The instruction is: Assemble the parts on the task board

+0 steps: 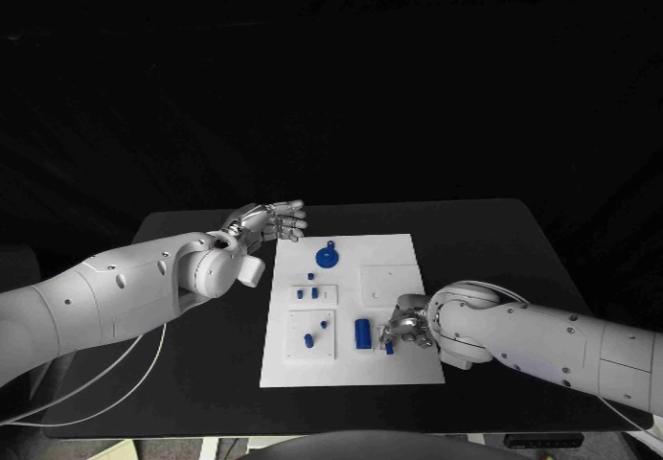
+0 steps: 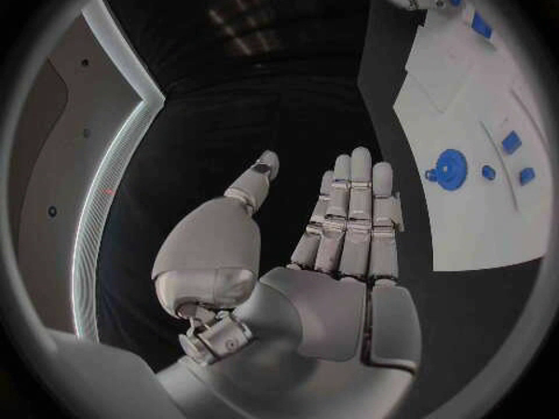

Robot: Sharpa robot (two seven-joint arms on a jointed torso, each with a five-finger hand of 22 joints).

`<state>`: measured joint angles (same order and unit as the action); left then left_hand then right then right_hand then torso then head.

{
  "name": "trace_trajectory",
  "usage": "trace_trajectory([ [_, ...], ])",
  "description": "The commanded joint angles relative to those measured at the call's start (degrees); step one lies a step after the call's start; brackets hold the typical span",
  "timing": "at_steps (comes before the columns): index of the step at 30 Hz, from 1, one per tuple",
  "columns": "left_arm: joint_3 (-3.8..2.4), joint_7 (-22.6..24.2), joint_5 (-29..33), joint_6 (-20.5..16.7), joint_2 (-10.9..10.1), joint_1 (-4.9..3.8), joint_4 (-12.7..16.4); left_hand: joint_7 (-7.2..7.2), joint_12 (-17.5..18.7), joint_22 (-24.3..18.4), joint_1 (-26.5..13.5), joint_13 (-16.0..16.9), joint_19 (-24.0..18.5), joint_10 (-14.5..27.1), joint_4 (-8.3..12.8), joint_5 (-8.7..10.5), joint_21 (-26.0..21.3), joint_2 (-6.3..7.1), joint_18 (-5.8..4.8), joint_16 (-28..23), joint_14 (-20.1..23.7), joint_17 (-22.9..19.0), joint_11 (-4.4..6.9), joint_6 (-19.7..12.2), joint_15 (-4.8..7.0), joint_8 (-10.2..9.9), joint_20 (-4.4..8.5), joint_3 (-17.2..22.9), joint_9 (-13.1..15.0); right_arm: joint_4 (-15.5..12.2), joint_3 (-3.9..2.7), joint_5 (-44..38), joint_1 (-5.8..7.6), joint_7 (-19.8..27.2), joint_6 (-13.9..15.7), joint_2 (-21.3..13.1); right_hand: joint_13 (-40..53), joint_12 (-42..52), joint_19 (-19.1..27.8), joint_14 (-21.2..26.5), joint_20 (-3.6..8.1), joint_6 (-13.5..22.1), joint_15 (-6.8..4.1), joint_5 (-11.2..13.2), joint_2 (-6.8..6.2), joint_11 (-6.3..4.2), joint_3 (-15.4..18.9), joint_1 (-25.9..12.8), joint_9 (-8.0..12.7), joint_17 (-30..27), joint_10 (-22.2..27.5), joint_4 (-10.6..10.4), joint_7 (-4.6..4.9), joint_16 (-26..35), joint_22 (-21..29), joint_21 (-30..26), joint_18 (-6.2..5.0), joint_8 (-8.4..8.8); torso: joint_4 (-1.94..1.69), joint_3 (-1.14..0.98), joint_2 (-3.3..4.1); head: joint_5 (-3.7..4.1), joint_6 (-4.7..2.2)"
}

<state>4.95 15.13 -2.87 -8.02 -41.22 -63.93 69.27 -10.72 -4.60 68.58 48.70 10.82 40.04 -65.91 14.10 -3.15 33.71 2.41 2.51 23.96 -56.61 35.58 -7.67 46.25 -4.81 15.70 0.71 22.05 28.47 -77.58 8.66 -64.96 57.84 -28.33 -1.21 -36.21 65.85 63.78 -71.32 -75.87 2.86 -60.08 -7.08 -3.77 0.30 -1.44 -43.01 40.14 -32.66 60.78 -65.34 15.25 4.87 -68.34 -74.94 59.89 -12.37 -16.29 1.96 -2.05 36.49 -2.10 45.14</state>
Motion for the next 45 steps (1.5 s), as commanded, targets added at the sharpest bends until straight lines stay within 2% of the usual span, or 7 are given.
trace_trajectory([
  [1,-0.04,0.3,-0.1,1.0,0.0,-0.12,0.2,0.14,-0.1,0.1,-0.3,-0.1,0.0,0.4,-0.4,0.12,-0.2,0.19,1.10,-0.4,-0.1,0.1,0.02,-0.4,-0.49,0.4,-0.28,0.1,-0.1,0.4,0.00,-2.2,-0.30,0.6,1.0,0.3,0.1,-0.3,0.1,0.1,-0.20,-0.5,-0.21,0.4,0.04,0.04,0.2,-0.4,0.1,-0.1,-0.5,0.0,0.04,-0.3,-0.5,0.3,-2.63,0.35,-0.04,0.00,-0.03,-0.02,0.04],
  [17,-0.04,0.1,-0.1,1.3,0.2,-0.19,0.1,0.14,-0.1,0.1,-0.3,-0.1,-0.1,0.4,-0.5,0.13,-0.2,0.20,1.10,-0.5,-0.1,0.1,0.02,-0.4,-0.49,0.4,-0.29,0.1,-0.1,0.9,0.00,-2.6,-0.60,1.0,1.6,1.1,0.1,-0.4,0.2,0.1,-0.15,-0.4,-0.23,0.3,-0.12,0.04,0.2,-0.5,0.1,-0.1,-0.5,0.0,0.04,-0.3,-0.5,0.2,-2.63,0.40,0.02,0.04,-0.05,-0.32,0.14],
  [41,-0.04,0.0,-0.1,1.3,0.3,-0.19,0.0,0.14,-0.1,0.2,-0.4,-0.1,-0.1,0.4,-0.5,0.14,-0.3,0.20,1.11,-0.6,-0.1,0.3,0.01,-0.4,-0.50,0.4,-0.29,0.1,-0.1,0.8,0.00,-1.3,-0.74,1.1,1.9,1.4,0.1,-0.4,0.1,0.1,-0.07,-0.4,-0.26,0.2,-0.35,0.04,0.3,-0.7,0.2,-0.1,-0.5,0.0,0.05,-0.3,-0.5,0.2,-2.63,0.46,0.00,0.05,-0.05,-0.36,0.24],
  [45,-0.04,0.0,-0.1,1.3,0.3,-0.19,0.0,0.14,-0.1,0.2,-0.4,-0.1,-0.1,0.4,-0.5,0.14,-0.3,0.21,1.11,-0.6,-0.1,0.3,0.01,-0.4,-0.50,0.4,-0.29,0.1,-0.1,0.9,0.00,-1.2,-0.74,1.2,2.2,1.4,0.2,-0.5,0.1,0.2,0.03,-0.4,-0.26,0.5,-1.22,0.05,0.8,-1.4,0.2,-0.1,-0.5,-0.2,0.06,-0.3,-0.5,0.2,-2.63,0.55,-0.01,0.03,-0.06,-0.43,0.22],
])
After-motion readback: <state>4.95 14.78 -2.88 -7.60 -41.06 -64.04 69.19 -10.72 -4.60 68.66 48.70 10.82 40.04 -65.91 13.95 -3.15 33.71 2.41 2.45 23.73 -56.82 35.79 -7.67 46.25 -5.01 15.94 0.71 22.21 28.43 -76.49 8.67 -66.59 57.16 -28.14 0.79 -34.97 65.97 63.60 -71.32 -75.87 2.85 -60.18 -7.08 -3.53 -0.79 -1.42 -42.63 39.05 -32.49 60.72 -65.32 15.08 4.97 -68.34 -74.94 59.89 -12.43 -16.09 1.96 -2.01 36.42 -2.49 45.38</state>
